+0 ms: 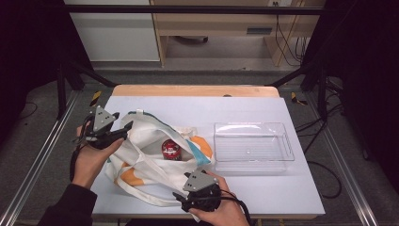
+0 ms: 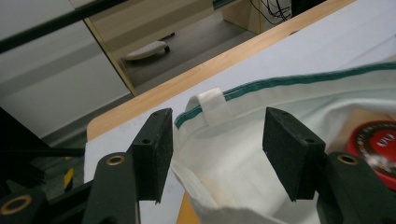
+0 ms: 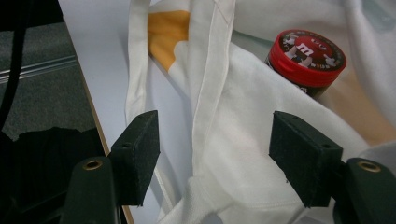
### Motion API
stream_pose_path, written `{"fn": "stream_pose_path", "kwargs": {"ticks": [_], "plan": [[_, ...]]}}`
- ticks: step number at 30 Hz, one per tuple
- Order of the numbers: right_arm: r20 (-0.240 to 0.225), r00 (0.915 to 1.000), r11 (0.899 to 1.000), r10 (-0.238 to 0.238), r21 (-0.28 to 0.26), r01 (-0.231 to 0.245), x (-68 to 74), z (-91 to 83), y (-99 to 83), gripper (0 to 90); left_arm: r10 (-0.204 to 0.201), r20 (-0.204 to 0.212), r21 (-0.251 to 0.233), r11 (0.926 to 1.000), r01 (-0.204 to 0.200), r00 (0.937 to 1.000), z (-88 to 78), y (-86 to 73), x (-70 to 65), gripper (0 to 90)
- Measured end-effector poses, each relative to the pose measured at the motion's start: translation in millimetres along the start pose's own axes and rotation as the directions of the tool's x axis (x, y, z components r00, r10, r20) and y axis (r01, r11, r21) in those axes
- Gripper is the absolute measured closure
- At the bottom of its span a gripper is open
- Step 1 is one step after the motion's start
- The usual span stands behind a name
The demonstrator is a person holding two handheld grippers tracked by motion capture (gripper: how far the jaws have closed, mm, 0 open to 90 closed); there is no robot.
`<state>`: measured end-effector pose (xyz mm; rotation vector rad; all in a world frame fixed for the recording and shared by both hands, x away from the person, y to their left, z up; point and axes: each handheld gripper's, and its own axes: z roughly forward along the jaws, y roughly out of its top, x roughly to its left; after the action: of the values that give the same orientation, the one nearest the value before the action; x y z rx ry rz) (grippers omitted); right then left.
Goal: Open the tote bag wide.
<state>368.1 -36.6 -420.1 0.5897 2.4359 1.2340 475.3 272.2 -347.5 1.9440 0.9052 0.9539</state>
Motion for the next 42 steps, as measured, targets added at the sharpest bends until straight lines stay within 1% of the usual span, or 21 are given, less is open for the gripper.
{"fn": "stream_pose_path", "kwargs": {"ticks": [5,7,8,11,13,17,19,25,27,28,29,30,31,32,33,34,36,37,40,41,42], "plan": [[0.004,0.9999,1.0,-0.01,-0.008,0.01,0.5,-4.1,1.0,42.2,-0.01,0.007,-0.003,0.9999,0.01,0.9999,-21.8,-6.1,-13.4,41.6],[0.007,0.9998,1.0,-0.017,-0.02,0.017,0.1,-8.1,2.8,45.3,-0.009,0.013,0.009,0.9999,0.009,0.9999,-28.0,-12.8,-26.2,41.2],[0.011,0.9998,1.0,-0.017,-0.022,0.017,-0.3,-9.5,3.9,46.0,-0.009,0.013,0.009,0.9999,0.009,0.9999,-28.0,-12.8,-26.2,41.2],[0.014,0.9998,0.999,-0.017,-0.03,0.017,-1.3,-12.3,6.2,47.4,0.011,0.012,0.014,0.9998,-0.011,0.9999,-29.3,-21.1,-42.7,41.0],[0.014,0.9998,0.999,-0.014,-0.031,0.015,-2.2,-14.2,7.4,49.1,0.005,0.016,0.016,0.9999,-0.005,0.9999,-28.2,-26.1,-51.3,41.0],[0.007,0.9999,1.0,-0.016,-0.026,0.016,-5.3,-15.9,8.0,49.9,0.009,-0.015,0.051,0.9987,-0.008,0.9999,-21.9,-38.1,-72.4,39.2],[0.008,0.9998,1.0,-0.016,-0.024,0.016,-6.0,-16.0,8.7,49.8,-0.001,-0.02,0.058,0.9983,0.002,0.9998,-17.4,-43.3,-77.7,38.7],[0.029,0.9995,1.0,-0.011,-0.026,0.012,-22.1,-22.7,28.1,44.4,-0.108,-0.008,0.056,0.9925,0.109,0.9941,0.6,-60.6,-79.9,36.5],[0.051,0.9986,1.0,-0.011,-0.015,0.012,-38.0,-25.7,43.7,41.5,-0.12,-0.001,0.059,0.991,0.12,0.9927,2.7,-64.6,-80.2,35.7],[0.051,0.9986,1.0,-0.011,-0.015,0.012,-38.0,-25.7,43.7,41.5,-0.129,0.002,0.058,0.9899,0.129,0.9916,2.8,-66.5,-80.4,35.7],[0.072,0.9973,1.0,-0.017,-0.008,0.018,-48.1,-26.7,57.2,38.2,-0.135,0.006,0.057,0.9893,0.135,0.9908,2.5,-68.2,-80.5,35.9],[0.072,0.9973,1.0,-0.017,-0.008,0.018,-48.1,-26.7,57.2,38.2,-0.136,0.009,0.061,0.989,0.135,0.9907,2.1,-69.3,-80.0,35.9],[0.079,0.9966,1.0,-0.021,-0.002,0.022,-52.8,-26.2,64.4,37.2,-0.145,0.008,0.06,0.9877,0.144,0.9894,1.2,-70.1,-79.0,35.4],[0.078,0.9965,1.0,-0.029,0.002,0.028,-62.3,-23.9,81.4,36.4,-0.166,0.022,0.052,0.9849,0.165,0.9858,0.6,-71.3,-78.6,38.7],[0.078,0.9965,1.0,-0.029,0.002,0.028,-62.3,-23.9,81.4,36.4,-0.17,0.03,0.052,0.9844,0.168,0.985,0.4,-71.6,-79.0,38.7],[0.076,0.9966,0.999,-0.031,0.008,0.031,-65.0,-21.9,87.1,35.7,-0.164,0.032,0.052,0.9854,0.162,0.986,0.3,-72.0,-80.6,39.6],[0.083,0.9941,0.996,-0.07,0.059,0.065,-75.3,-7.0,107.6,35.2,-0.162,0.037,0.055,0.9856,0.16,0.9861,-0.1,-73.0,-82.9,40.9],[0.083,0.9941,0.996,-0.07,0.059,0.065,-75.3,-7.0,107.6,35.2,-0.16,0.037,0.056,0.9859,0.158,0.9864,-0.7,-73.9,-84.0,40.9],[0.068,0.9947,0.993,-0.078,0.091,0.071,-87.5,11.3,120.7,35.7,-0.163,0.032,0.054,0.9854,0.161,0.9861,-5.6,-75.5,-84.9,42.4],[0.057,0.996,0.991,-0.069,0.12,0.062,-96.6,24.1,125.5,36.2,-0.166,0.033,0.052,0.9851,0.164,0.9856,-6.3,-75.9,-85.8,45.1],[0.057,0.996,0.991,-0.069,0.12,0.062,-96.6,24.1,125.5,36.2,-0.164,0.036,0.055,0.9852,0.162,0.9858,-6.0,-76.2,-86.7,45.1]]}}
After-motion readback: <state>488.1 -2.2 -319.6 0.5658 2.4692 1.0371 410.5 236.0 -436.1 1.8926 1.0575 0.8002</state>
